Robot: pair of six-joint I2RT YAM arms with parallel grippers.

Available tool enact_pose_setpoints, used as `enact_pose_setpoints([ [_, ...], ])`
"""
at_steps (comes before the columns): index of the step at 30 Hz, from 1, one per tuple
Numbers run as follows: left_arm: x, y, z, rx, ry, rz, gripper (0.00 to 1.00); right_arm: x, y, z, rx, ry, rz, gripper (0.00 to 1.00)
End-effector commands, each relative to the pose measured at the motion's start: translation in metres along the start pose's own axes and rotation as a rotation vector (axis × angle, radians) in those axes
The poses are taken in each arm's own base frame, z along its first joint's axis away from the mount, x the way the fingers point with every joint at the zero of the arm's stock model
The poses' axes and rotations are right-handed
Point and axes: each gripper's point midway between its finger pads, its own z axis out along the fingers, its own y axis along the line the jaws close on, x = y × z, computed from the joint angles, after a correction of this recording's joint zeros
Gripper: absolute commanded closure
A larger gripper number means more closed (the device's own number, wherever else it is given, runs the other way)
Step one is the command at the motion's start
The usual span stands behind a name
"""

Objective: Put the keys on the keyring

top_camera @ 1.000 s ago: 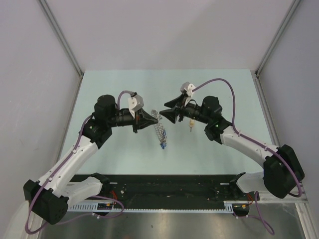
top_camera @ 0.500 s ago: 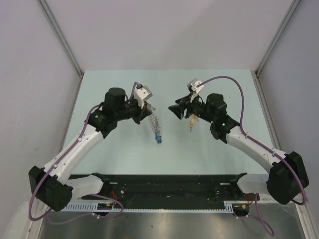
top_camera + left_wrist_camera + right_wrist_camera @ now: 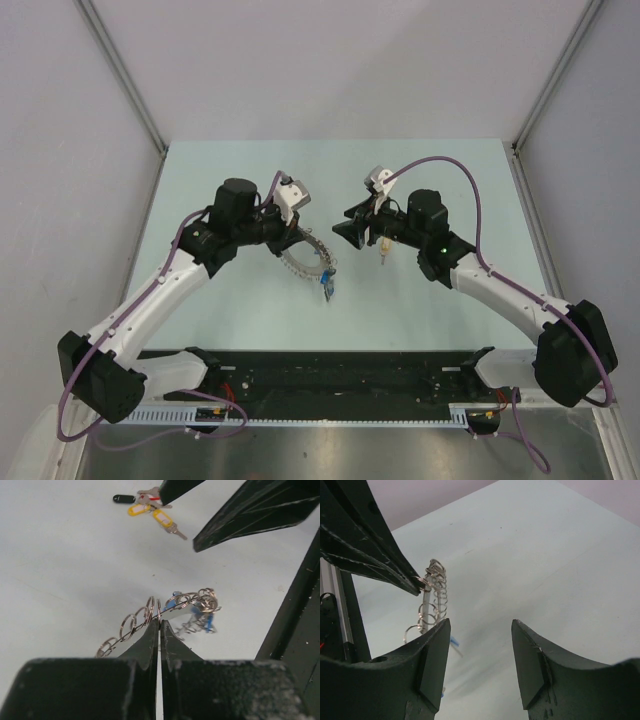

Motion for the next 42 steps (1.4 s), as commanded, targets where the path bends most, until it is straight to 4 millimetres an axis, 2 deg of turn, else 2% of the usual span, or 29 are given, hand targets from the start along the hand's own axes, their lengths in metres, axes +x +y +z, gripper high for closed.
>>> enact_pose_setpoints([
  [1,-0.031,-0.022,-0.012,0.109,-0.127,0.099,0.99,-0.023,0.008,0.007,-0.056,-0.063,-0.043,0.43],
  [3,-0.033,-0.031,-0.013,0.155,-0.144,0.105,1.00,-0.022,0.012,0.009,-0.077,-0.062,-0.035,0.43],
  [14,-0.035,-0.044,-0.015,0.230,-0.166,0.119,1.00,-0.019,0.035,0.018,-0.209,-0.075,-0.014,0.41],
  [18,-0.036,-0.047,-0.016,0.245,-0.172,0.122,1.00,-0.018,0.036,0.020,-0.222,-0.079,-0.008,0.41],
  [25,-0.034,-0.057,-0.015,0.291,-0.165,0.131,1.00,-0.026,0.040,0.025,-0.257,-0.124,0.020,0.41],
  [29,-0.033,-0.068,-0.017,0.338,-0.170,0.158,1.00,-0.031,0.026,0.031,-0.172,-0.138,0.056,0.41],
  [30,-0.033,-0.068,-0.017,0.335,-0.171,0.165,1.00,-0.024,0.013,0.033,-0.101,-0.109,0.068,0.41],
  [32,-0.032,-0.066,-0.018,0.316,-0.171,0.174,0.99,-0.025,0.001,0.032,-0.028,-0.096,0.061,0.42],
  [34,-0.033,-0.062,-0.019,0.291,-0.172,0.182,1.00,-0.016,-0.016,0.028,0.064,-0.057,0.056,0.42],
  [37,-0.030,-0.056,-0.017,0.251,-0.160,0.186,1.00,-0.016,-0.024,0.015,0.087,-0.032,0.049,0.42],
  [42,-0.027,-0.052,-0.017,0.230,-0.144,0.194,1.00,-0.026,-0.017,-0.005,0.047,-0.024,-0.009,0.43],
])
